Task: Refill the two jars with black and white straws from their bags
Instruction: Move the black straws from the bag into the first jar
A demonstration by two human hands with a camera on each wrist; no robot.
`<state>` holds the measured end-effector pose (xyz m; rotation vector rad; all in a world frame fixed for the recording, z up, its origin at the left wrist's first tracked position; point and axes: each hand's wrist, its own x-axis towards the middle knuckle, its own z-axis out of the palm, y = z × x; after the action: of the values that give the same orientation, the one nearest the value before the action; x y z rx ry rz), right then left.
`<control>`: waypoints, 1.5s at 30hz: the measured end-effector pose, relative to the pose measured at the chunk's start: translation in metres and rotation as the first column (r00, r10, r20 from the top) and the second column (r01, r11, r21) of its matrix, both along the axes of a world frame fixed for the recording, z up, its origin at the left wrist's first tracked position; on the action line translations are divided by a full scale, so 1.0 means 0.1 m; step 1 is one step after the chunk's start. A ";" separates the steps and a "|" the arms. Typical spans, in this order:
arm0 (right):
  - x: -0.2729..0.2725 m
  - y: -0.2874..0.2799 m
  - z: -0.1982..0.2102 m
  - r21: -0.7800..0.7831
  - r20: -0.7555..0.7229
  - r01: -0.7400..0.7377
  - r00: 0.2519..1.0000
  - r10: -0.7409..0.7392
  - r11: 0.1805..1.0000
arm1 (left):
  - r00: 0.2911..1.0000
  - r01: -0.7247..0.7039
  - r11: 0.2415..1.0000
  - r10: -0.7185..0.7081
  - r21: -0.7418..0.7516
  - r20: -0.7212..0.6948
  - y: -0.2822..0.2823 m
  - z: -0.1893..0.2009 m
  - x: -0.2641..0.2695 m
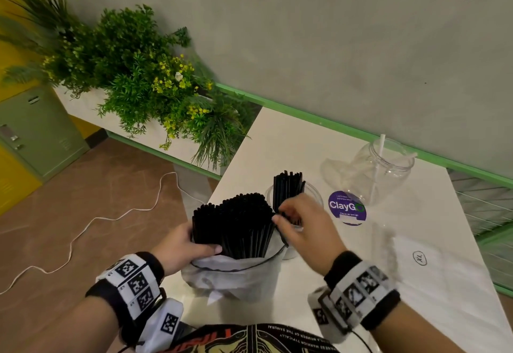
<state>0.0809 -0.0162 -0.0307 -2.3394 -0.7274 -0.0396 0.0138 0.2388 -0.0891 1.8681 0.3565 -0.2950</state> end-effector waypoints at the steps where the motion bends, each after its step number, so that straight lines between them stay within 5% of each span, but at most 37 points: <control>1: -0.10 0.04 -0.02 -0.016 -0.033 -0.036 0.999 0.035 0.999 | 1.000 -0.003 1.000 0.003 -0.010 -0.001 0.00 -0.01 0.00; 7: -0.19 0.19 -0.16 -0.115 -0.157 -0.119 0.983 0.100 0.986 | 1.000 -0.025 0.995 0.026 -0.101 0.013 0.02 -0.03 -0.01; 16: -0.21 0.34 -0.29 -0.018 -0.228 -0.109 0.968 0.102 0.994 | 0.979 -0.093 0.978 0.124 -0.185 0.162 -0.12 0.02 -0.07; 24: -0.21 0.36 -0.38 0.082 -0.227 -0.028 0.973 0.046 0.996 | 1.000 -0.019 0.860 0.022 -0.510 -0.001 0.07 0.19 -0.09; 33: -0.33 0.40 -0.39 0.184 -0.054 0.030 0.998 -0.020 0.983 | 0.993 0.116 0.951 -0.104 -0.287 0.058 0.00 0.32 -0.10; 38: -0.31 0.46 -0.38 0.194 -0.310 0.075 0.951 -0.011 0.978 | 0.998 0.060 0.929 -0.043 -0.366 0.055 -0.06 0.31 -0.06; 45: -0.27 0.51 -0.43 0.081 -0.223 -0.035 0.973 0.053 0.996 | 0.990 -0.113 0.883 0.139 -0.455 0.024 -0.18 0.16 -0.03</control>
<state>0.0539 0.0348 -0.0738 -2.2087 -0.6523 0.2111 0.0113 0.2212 -0.0727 1.3825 0.3356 -0.2140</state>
